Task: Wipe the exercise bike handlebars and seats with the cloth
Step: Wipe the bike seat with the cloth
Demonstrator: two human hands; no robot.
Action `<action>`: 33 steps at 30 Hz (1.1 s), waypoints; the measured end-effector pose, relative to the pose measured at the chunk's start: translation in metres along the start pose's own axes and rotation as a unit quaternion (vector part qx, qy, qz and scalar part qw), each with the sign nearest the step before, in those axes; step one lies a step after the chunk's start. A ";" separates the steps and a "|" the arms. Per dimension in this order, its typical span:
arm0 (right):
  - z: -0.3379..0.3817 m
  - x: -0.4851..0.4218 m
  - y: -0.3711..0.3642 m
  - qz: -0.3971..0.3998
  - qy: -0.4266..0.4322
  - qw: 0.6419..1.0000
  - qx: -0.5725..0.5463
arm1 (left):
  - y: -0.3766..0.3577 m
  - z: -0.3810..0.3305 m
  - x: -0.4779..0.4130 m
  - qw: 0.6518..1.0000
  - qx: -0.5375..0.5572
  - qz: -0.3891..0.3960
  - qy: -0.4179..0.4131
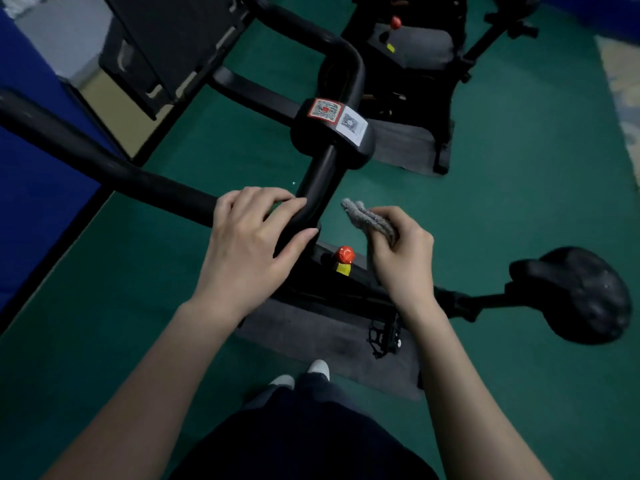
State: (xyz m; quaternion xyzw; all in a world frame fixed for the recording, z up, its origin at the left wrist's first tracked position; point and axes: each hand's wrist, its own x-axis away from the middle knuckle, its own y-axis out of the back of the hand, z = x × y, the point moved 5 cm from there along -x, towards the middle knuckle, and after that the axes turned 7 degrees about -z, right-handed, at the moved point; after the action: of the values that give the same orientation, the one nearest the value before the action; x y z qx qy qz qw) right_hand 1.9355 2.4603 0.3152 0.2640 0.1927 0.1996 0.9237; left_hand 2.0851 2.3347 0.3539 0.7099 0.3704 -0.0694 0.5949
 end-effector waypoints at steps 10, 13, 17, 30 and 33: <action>-0.042 0.103 0.049 -0.103 -0.155 0.980 0.073 | -0.038 -0.046 0.039 0.971 0.104 0.163 -0.144; -0.057 0.141 0.070 -0.139 -0.203 0.964 0.099 | -0.061 -0.053 0.052 0.948 0.087 0.257 -0.169; -0.075 0.187 0.098 -0.194 -0.268 0.938 0.101 | -0.085 -0.068 0.069 0.926 0.084 0.300 -0.214; -0.139 0.291 0.192 -0.265 -0.336 0.902 0.049 | -0.149 -0.158 0.137 0.870 0.039 0.415 -0.263; -0.161 0.319 0.234 -0.284 -0.346 0.893 0.048 | -0.161 -0.199 0.160 0.862 0.025 0.436 -0.257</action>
State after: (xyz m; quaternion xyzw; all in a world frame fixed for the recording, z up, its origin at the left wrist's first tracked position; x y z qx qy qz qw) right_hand 2.0687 2.8595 0.2405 0.2941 -0.0634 -0.1852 0.9355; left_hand 2.0334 2.5863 0.1962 0.7707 -0.1452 0.0074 0.6204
